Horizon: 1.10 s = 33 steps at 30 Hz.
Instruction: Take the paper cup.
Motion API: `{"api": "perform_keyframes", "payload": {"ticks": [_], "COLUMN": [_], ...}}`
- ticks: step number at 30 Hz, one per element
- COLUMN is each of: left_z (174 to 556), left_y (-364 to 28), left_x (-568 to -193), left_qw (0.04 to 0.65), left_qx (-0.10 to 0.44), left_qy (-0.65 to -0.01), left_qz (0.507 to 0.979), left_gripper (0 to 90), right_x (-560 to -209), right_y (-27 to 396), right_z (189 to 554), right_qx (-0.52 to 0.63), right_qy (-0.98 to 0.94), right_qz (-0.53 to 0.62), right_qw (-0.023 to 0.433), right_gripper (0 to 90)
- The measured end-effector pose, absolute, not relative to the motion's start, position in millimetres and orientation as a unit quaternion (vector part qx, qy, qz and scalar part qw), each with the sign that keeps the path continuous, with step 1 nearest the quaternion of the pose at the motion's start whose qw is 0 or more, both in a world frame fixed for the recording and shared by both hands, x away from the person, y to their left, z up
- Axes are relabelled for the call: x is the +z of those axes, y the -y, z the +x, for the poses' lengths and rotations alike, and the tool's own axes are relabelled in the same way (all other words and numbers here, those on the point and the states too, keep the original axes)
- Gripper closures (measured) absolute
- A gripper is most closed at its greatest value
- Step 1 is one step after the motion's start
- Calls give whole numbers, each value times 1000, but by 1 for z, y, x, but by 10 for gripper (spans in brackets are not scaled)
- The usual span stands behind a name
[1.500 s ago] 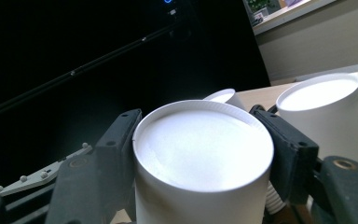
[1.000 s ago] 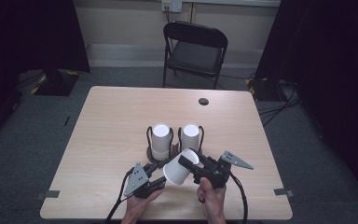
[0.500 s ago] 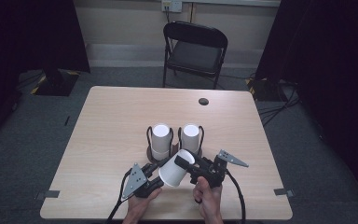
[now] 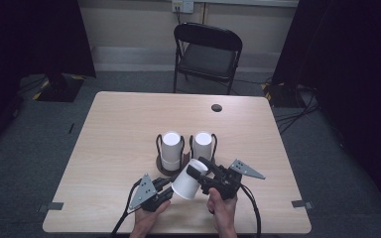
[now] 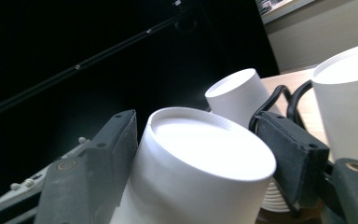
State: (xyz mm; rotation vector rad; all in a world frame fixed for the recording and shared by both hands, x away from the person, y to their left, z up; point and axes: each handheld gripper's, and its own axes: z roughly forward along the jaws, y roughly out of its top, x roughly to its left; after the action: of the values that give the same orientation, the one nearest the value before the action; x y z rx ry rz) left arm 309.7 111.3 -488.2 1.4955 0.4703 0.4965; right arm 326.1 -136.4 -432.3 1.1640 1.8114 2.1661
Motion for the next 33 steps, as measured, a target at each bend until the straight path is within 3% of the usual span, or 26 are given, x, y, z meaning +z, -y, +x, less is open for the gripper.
{"api": "perform_keyframes", "payload": {"ticks": [20,33], "left_z": [312,315], "left_y": [-123,-134], "left_x": [-482,-476], "left_qw": [632,579], "left_qx": [185,201], "left_qy": [-218,-229], "left_qz": [720,756], "left_gripper": [838,834], "right_x": [-429,-438], "right_y": [143,151], "right_z": [319,313], "right_qx": [692,662], "right_qy": [-617,-646], "right_qz": [352,346], "right_qw": [126,155], "right_gripper": [242,218]}}
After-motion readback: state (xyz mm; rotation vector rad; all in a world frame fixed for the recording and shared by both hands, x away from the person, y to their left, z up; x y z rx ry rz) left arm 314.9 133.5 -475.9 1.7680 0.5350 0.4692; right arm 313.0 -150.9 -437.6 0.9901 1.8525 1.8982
